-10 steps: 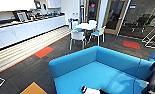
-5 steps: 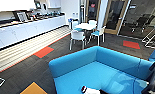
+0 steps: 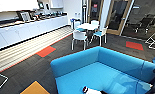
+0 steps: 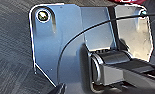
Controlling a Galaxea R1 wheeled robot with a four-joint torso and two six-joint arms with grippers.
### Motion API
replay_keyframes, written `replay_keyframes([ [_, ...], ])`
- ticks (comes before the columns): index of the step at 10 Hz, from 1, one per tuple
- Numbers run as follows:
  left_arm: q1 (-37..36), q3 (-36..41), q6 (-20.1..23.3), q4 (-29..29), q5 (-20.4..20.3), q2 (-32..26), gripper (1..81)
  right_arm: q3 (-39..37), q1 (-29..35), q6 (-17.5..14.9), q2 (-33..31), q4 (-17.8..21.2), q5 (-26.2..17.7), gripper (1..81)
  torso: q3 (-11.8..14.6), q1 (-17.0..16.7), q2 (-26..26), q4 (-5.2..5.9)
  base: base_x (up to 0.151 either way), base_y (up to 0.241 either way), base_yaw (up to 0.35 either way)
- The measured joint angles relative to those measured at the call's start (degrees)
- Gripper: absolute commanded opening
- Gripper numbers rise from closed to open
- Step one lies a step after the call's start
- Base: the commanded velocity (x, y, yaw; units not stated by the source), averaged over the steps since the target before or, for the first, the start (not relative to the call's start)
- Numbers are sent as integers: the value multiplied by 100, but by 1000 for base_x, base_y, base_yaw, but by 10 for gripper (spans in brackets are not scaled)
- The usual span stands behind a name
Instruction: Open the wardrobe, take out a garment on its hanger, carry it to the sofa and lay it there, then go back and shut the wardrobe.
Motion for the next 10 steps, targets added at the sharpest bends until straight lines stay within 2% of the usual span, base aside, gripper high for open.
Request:
replay_keyframes([
  [7,17,-55,0,11,17,51,811,-18,32,-20,-15,0,2,811,-2,3,2,0,0,0,306],
  [10,17,-258,0,190,22,204,811,-18,29,-20,-15,-2,4,811,-2,3,2,0,0,0,306],
])
